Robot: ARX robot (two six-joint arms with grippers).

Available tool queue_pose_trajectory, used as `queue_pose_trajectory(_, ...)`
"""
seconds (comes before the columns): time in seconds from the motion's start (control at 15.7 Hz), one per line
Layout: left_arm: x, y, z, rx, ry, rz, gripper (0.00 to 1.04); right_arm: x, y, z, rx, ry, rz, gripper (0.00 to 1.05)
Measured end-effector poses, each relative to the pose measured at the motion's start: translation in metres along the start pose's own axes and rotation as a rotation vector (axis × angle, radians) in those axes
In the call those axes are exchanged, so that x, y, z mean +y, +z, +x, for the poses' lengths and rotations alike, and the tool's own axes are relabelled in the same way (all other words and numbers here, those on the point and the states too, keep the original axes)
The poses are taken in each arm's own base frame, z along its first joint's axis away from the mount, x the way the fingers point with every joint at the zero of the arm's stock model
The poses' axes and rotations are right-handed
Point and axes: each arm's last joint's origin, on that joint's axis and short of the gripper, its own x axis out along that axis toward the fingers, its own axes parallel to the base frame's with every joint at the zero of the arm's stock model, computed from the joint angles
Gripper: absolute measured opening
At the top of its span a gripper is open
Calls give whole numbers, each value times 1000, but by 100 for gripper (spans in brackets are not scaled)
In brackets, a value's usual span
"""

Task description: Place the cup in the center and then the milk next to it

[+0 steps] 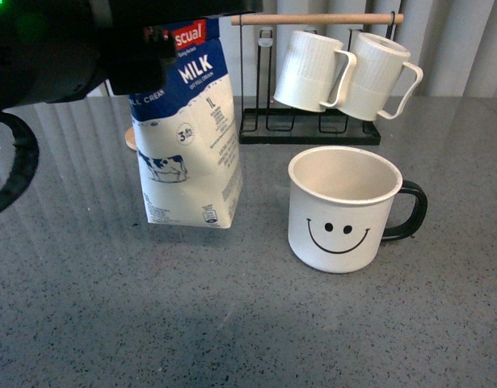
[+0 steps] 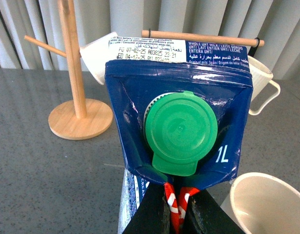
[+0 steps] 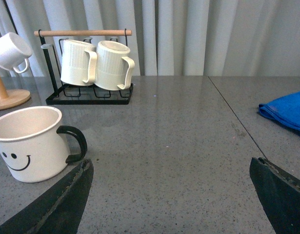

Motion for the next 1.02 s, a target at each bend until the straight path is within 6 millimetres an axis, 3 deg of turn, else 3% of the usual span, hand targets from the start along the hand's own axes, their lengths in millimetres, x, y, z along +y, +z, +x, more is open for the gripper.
queue_pose_trajectory(0.7, -30, -31, 9, 19, -20, -44, 3, 0, 0, 0, 0, 0, 0, 98)
queue_pose_trajectory(1.02, -34, -43, 11, 33, -4, -27, 3, 0, 0, 0, 0, 0, 0, 98)
